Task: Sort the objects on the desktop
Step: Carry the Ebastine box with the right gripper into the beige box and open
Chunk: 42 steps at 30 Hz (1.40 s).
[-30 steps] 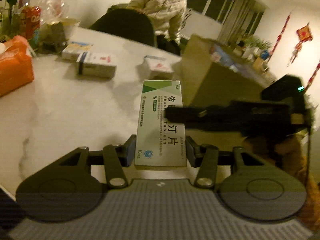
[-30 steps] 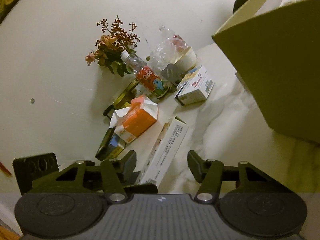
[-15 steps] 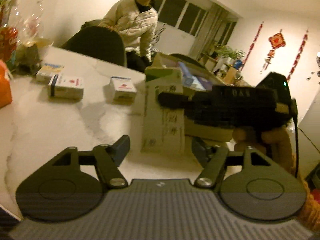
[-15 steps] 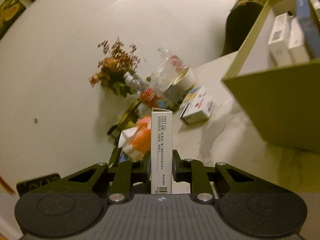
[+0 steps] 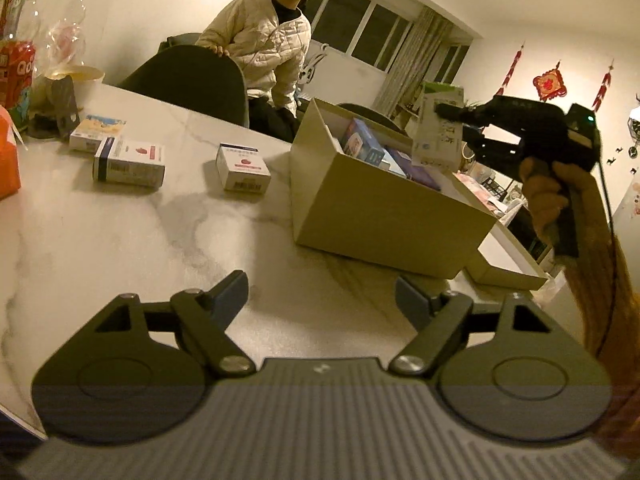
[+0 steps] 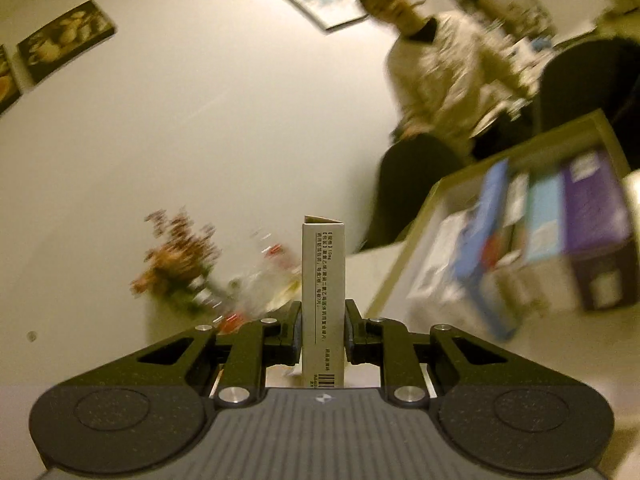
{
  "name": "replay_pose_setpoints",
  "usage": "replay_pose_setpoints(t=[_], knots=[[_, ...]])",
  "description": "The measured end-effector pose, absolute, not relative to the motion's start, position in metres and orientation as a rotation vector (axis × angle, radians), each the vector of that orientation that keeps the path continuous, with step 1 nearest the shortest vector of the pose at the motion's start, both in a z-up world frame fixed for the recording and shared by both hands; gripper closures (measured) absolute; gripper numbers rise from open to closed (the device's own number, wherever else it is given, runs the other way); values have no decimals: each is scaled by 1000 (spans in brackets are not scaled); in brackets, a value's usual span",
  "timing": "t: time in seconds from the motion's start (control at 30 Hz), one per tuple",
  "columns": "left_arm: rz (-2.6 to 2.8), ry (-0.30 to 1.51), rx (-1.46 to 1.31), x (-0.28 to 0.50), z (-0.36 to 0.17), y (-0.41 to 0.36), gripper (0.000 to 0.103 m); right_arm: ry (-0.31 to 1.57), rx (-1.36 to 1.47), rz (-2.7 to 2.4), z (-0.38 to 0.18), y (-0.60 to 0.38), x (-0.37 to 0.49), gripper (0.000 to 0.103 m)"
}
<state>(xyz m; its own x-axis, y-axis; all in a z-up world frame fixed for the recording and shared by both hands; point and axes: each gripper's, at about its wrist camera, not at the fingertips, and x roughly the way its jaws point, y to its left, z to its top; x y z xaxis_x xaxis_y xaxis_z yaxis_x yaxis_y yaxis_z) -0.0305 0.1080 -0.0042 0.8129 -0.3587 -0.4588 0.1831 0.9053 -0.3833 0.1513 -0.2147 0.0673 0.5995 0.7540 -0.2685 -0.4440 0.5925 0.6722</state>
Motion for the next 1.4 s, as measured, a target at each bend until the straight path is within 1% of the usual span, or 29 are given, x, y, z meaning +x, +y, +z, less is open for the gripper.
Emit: replay_pose_setpoints(t=[0.23, 0.37, 0.6, 0.8, 0.87, 1.13, 1.4], knots=[[-279, 561, -351, -33, -7, 114, 22, 583, 531, 489, 63, -251, 199, 81], [-268, 567, -358, -34, -10, 118, 22, 617, 520, 394, 50, -262, 228, 81], [-243, 582, -376, -34, -14, 125, 22, 662, 476, 361, 30, -256, 258, 80], [-233, 587, -389, -35, -16, 130, 22, 668, 462, 365, 28, -252, 268, 79], [-233, 589, -391, -35, -17, 131, 22, 664, 445, 349, 31, -252, 269, 78], [-232, 596, -395, -35, -18, 132, 22, 642, 280, 226, 37, -248, 269, 62], [-237, 610, -388, -31, -20, 127, 22, 634, 186, 251, 43, -230, 254, 59]])
